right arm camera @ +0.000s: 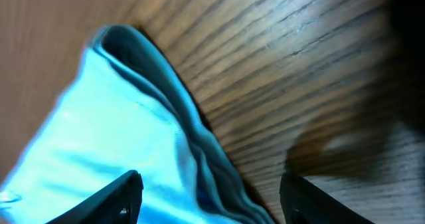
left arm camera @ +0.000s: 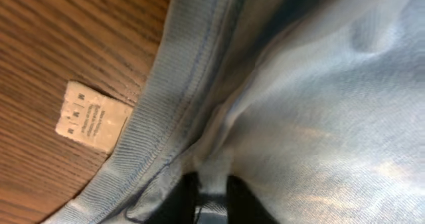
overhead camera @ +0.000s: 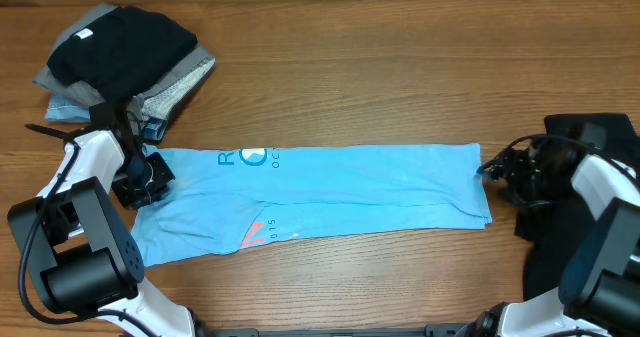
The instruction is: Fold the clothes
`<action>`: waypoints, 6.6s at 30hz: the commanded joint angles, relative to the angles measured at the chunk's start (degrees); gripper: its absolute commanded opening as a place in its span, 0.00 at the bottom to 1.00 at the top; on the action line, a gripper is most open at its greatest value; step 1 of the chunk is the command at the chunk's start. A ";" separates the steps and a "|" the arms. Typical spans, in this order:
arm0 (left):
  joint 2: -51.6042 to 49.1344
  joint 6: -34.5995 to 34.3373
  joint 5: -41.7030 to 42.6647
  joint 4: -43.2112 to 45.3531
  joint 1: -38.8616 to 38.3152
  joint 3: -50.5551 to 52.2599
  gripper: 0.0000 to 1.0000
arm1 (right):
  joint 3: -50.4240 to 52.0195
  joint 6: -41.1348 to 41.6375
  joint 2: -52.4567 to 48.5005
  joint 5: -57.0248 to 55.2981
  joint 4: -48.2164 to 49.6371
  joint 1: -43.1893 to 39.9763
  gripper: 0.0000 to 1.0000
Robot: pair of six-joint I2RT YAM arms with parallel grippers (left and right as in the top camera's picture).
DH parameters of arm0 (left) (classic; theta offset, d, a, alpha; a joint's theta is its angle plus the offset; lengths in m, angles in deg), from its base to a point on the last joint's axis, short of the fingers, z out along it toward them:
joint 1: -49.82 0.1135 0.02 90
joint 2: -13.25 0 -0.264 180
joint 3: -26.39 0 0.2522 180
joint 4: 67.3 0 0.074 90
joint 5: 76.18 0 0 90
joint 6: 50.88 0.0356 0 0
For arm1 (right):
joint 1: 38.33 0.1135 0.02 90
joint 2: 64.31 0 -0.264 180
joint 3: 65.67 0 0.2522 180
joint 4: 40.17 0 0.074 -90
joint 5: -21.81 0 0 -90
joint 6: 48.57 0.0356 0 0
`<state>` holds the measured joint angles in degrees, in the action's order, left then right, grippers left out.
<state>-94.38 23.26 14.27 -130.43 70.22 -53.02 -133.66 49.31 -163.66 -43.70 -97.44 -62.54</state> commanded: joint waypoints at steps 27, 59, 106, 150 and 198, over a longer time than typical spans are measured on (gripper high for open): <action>17.16 12.28 17.14 -16.61 0.57 -16.94 0.96 | 7.67 -10.91 -8.68 10.67 4.70 2.34 0.33; 17.97 13.75 16.98 -19.80 0.52 -16.94 0.96 | -20.96 -6.82 -4.72 10.14 -18.80 -5.18 0.04; 17.97 13.77 17.00 -20.92 0.52 -16.92 0.96 | -22.60 18.49 0.85 6.25 -8.35 47.98 0.18; 17.97 14.60 16.98 -20.70 0.52 -16.92 0.97 | -4.98 17.64 -3.32 5.20 5.09 47.34 0.21; 17.97 14.60 17.00 -20.26 0.52 -16.92 0.98 | -8.04 38.66 -2.78 13.55 21.62 56.94 0.04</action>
<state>-76.76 36.40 30.79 -150.73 70.25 -69.24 -140.18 87.25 -167.03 -29.99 -76.54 -7.24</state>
